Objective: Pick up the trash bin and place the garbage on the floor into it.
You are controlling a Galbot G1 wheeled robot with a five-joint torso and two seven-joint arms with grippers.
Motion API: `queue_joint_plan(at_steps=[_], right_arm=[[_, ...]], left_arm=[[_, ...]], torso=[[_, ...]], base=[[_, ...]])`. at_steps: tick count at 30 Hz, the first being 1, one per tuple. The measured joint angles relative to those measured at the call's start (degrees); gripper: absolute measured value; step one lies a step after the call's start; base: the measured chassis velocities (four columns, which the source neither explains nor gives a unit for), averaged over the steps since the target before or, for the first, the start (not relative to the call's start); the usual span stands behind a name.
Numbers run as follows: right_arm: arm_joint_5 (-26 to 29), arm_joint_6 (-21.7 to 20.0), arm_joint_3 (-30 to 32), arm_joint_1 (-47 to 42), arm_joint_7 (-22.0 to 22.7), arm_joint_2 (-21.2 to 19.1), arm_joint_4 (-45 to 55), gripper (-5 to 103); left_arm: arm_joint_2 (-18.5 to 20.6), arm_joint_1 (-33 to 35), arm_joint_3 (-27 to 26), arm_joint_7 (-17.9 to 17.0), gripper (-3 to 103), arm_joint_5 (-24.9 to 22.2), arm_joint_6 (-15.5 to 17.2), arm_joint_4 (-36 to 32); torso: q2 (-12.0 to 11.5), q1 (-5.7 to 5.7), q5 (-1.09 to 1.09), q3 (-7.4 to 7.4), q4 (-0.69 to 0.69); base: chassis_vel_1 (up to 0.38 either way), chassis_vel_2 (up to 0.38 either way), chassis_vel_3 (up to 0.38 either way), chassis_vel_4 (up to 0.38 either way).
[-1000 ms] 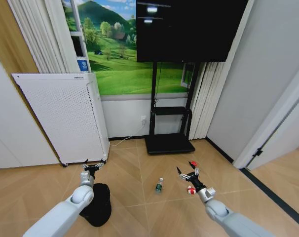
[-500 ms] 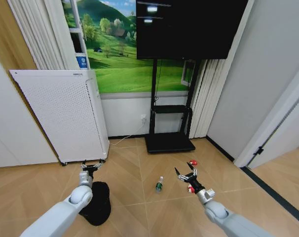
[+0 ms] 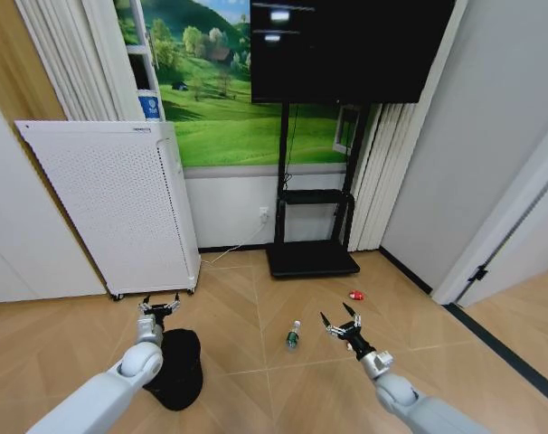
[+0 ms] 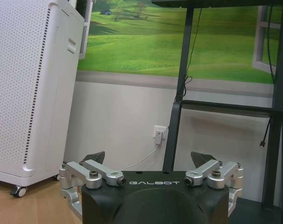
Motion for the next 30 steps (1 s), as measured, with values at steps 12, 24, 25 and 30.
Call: queue_joint_plan(at_steps=[12, 24, 25, 30], right_arm=[[-0.6, 0.9, 0.7, -0.8, -1.0, 0.7, -1.5, 100], [-1.0, 0.9, 0.9, -0.7, -0.3, 0.7, -1.9, 100], [-1.0, 0.9, 0.9, -0.7, -0.3, 0.7, -1.9, 100], [-1.7, 0.9, 1.2, -1.4, -0.2, 0.6, -1.8, 100]], left_arm=[[-0.5, -0.1, 0.2, -0.1, 100, 0.4, -0.4, 0.2], [-1.3, 0.6, -0.2, 0.7, 100, 2.6, -2.0, 1.2], [-1.3, 0.6, -0.2, 0.7, 100, 2.6, -2.0, 1.2], [-1.1, 3.1, -1.0, -1.2, 100, 2.6, -1.6, -0.7]], torso=[[-2.4, -0.74, 0.01, -1.7, -0.02], [-3.4, -0.95, 0.01, -2.42, -0.04], [-3.4, -0.95, 0.01, -2.42, -0.04], [-3.2, -0.91, 0.01, -2.34, -0.04]], base=[[0.02, 0.016, 0.021, 0.022], [0.054, 0.041, 0.048, 0.043], [0.0, 0.0, 0.0, 0.0], [0.0, 0.0, 0.0, 0.0]])
